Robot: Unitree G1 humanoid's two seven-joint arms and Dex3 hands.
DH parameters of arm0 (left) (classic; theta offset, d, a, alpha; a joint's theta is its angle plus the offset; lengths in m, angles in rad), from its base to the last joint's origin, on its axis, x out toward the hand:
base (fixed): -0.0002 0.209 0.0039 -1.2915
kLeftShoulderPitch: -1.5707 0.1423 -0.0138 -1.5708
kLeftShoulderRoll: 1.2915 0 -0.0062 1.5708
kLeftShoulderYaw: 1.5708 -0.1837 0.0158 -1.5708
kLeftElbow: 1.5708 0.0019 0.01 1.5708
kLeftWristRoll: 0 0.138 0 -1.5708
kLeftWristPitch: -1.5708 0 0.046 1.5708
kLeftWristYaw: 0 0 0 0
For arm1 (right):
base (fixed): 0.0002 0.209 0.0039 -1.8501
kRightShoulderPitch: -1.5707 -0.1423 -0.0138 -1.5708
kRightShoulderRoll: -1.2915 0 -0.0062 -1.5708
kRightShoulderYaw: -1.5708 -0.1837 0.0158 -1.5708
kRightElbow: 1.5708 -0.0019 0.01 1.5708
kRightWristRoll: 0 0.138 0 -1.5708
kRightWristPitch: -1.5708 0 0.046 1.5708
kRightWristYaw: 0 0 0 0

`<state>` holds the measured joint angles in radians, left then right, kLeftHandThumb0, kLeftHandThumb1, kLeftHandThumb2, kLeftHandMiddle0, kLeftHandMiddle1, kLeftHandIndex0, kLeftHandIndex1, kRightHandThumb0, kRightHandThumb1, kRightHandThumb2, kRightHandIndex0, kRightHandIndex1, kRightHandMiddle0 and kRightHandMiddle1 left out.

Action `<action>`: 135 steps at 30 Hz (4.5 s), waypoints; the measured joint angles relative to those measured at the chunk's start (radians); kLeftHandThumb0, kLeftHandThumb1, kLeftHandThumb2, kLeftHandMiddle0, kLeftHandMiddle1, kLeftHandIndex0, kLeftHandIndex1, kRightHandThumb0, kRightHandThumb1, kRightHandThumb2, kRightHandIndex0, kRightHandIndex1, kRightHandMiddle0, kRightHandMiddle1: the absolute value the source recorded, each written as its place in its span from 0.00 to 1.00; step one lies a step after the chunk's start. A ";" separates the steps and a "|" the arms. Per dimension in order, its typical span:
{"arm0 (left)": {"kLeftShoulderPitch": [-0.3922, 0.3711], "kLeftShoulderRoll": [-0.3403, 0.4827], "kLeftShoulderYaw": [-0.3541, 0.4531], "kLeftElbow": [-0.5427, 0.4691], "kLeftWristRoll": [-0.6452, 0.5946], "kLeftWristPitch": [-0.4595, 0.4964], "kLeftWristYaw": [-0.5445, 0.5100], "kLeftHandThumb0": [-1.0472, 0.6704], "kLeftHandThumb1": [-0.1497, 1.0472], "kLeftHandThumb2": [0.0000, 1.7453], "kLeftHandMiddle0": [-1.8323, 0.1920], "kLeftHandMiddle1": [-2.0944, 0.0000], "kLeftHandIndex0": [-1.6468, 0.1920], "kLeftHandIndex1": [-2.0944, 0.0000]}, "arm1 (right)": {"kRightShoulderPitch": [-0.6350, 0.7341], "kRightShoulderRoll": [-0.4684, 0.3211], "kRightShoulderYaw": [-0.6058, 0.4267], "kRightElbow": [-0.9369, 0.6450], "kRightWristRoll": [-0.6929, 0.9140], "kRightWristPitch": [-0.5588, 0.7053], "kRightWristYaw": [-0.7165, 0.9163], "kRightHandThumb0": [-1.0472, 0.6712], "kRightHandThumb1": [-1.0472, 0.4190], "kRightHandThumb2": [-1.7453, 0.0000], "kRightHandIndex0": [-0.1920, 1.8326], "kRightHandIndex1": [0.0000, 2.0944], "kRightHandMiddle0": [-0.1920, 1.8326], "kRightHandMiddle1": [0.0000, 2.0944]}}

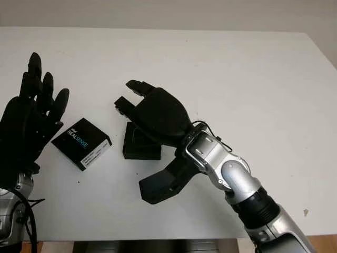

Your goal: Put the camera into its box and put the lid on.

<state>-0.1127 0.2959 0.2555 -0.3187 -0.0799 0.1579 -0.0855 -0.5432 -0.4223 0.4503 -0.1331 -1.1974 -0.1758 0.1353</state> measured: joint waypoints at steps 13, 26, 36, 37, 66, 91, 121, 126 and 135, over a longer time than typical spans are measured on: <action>0.000 0.000 0.000 0.000 0.002 -0.004 0.000 0.25 1.00 0.23 0.97 0.97 1.00 0.98 | -0.002 -0.006 -0.026 0.007 0.112 -0.003 0.050 0.24 0.01 0.97 0.26 0.08 0.17 0.71; 0.002 -0.002 0.000 0.000 -0.001 -0.007 0.002 0.26 1.00 0.23 0.97 0.97 1.00 0.98 | -0.024 -0.045 -0.162 0.019 0.282 -0.008 0.055 0.24 0.01 0.97 0.27 0.07 0.21 0.48; 0.008 -0.002 0.001 -0.002 -0.002 -0.008 0.003 0.25 1.00 0.22 0.97 0.97 1.00 0.98 | -0.023 -0.084 -0.231 0.204 0.555 -0.229 -0.025 0.30 0.00 0.85 0.25 0.06 0.19 0.41; 0.009 -0.002 0.002 -0.002 -0.002 -0.006 0.003 0.25 1.00 0.22 0.97 0.97 1.00 0.98 | -0.020 -0.092 -0.231 0.223 0.578 -0.254 -0.018 0.30 0.00 0.84 0.25 0.05 0.18 0.39; 0.029 0.002 0.016 -0.022 -0.013 0.012 -0.002 0.28 1.00 0.23 0.98 0.98 1.00 0.99 | 0.056 -0.207 -0.221 0.519 0.580 -0.608 0.002 0.20 0.00 0.79 0.18 0.02 0.25 0.32; 0.029 0.002 0.025 -0.023 -0.016 0.012 -0.005 0.28 1.00 0.22 0.98 0.97 1.00 0.99 | 0.039 -0.230 -0.214 0.504 0.445 -0.597 -0.118 0.18 0.00 0.76 0.18 0.03 0.22 0.33; 0.028 0.003 0.030 -0.023 -0.018 0.012 -0.011 0.27 1.00 0.22 0.98 0.97 1.00 0.99 | -0.016 -0.223 -0.147 0.439 0.647 -0.701 0.023 0.23 0.00 0.76 0.16 0.00 0.08 0.18; 0.028 0.003 0.030 -0.023 -0.014 0.012 -0.011 0.28 1.00 0.22 0.98 0.98 1.00 0.99 | -0.015 -0.213 -0.130 0.435 0.649 -0.729 0.080 0.21 0.00 0.73 0.13 0.00 0.07 0.17; 0.028 0.003 0.029 -0.024 -0.012 0.012 -0.011 0.27 1.00 0.23 0.98 0.97 1.00 0.99 | -0.016 -0.205 -0.110 0.435 0.640 -0.764 0.139 0.20 0.00 0.74 0.12 0.01 0.07 0.17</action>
<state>-0.0842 0.2993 0.2849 -0.3425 -0.0918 0.1695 -0.0960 -0.5587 -0.6276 0.3401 0.3015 -0.5572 -0.9400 0.2739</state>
